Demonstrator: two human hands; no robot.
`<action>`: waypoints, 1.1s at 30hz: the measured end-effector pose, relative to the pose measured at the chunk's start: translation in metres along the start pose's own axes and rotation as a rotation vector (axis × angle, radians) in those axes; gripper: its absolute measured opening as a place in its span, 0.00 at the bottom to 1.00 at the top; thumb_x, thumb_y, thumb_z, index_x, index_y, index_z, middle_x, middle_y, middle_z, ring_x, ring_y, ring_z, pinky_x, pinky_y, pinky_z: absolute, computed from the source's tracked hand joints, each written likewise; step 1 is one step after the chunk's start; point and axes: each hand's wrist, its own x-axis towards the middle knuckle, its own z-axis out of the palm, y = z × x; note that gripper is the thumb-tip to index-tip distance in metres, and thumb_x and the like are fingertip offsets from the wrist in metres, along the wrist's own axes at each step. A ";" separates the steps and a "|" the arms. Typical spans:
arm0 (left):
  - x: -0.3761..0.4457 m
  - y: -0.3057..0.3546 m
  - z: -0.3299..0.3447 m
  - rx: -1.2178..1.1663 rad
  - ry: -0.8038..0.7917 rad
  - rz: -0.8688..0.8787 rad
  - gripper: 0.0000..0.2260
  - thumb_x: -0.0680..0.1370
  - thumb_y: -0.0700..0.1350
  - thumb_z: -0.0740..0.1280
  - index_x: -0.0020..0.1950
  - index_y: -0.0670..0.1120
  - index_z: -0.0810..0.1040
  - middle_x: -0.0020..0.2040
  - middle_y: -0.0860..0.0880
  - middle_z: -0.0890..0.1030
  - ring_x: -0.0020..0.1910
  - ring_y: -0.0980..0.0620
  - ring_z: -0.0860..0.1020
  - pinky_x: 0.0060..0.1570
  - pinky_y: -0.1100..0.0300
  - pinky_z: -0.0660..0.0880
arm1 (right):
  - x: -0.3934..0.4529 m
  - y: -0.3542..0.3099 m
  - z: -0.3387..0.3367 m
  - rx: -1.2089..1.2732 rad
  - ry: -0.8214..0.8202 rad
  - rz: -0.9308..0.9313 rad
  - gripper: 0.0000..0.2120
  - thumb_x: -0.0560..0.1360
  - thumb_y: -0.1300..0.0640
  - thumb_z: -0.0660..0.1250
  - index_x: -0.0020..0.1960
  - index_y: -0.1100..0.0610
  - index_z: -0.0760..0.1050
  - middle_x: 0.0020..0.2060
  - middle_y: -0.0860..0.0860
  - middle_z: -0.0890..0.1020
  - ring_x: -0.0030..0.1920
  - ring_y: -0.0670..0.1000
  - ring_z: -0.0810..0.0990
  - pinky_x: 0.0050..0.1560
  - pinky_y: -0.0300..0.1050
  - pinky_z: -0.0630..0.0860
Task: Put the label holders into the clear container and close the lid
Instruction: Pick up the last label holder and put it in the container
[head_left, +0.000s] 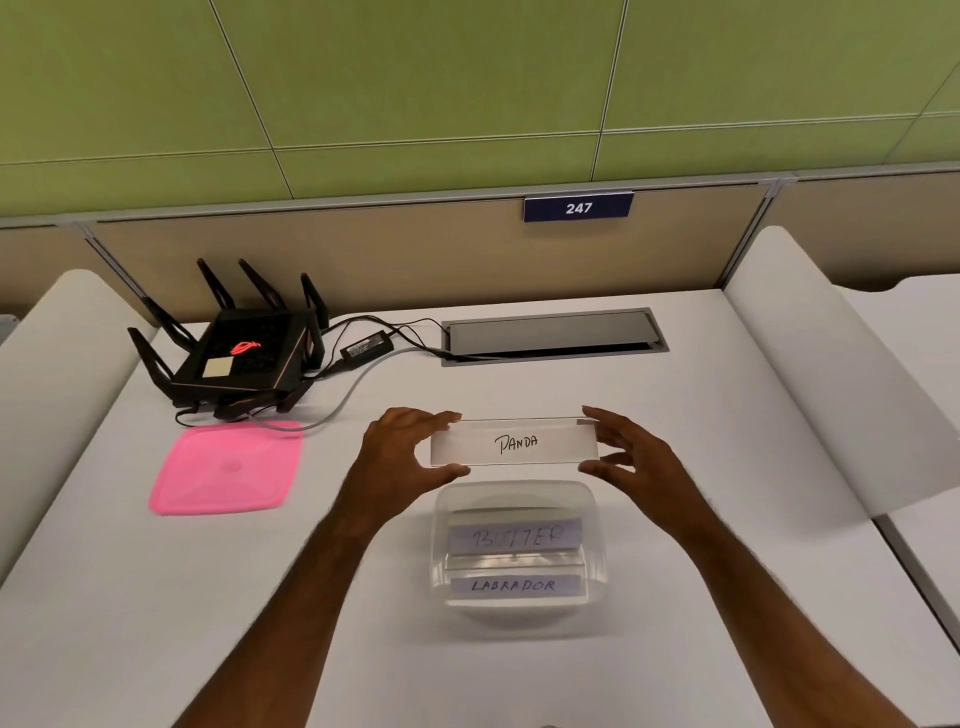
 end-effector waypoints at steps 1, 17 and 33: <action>-0.001 0.001 0.000 0.003 0.000 0.000 0.32 0.68 0.68 0.73 0.70 0.60 0.75 0.60 0.61 0.80 0.63 0.57 0.71 0.66 0.52 0.68 | -0.001 0.000 0.000 0.006 0.002 0.002 0.30 0.74 0.55 0.77 0.72 0.40 0.72 0.66 0.37 0.80 0.67 0.43 0.78 0.59 0.42 0.81; -0.009 0.012 -0.004 0.035 -0.012 0.017 0.31 0.68 0.68 0.73 0.68 0.59 0.76 0.60 0.61 0.80 0.63 0.57 0.72 0.64 0.54 0.65 | -0.012 0.009 0.001 0.012 0.017 0.033 0.30 0.74 0.57 0.78 0.71 0.39 0.73 0.65 0.39 0.81 0.67 0.42 0.78 0.54 0.39 0.81; -0.055 0.017 0.040 -0.048 -0.262 -0.085 0.26 0.65 0.56 0.80 0.57 0.60 0.71 0.45 0.65 0.71 0.54 0.74 0.56 0.55 0.60 0.61 | -0.038 0.046 0.011 -0.500 -0.275 0.033 0.28 0.71 0.51 0.79 0.68 0.45 0.74 0.61 0.38 0.78 0.60 0.43 0.79 0.64 0.43 0.72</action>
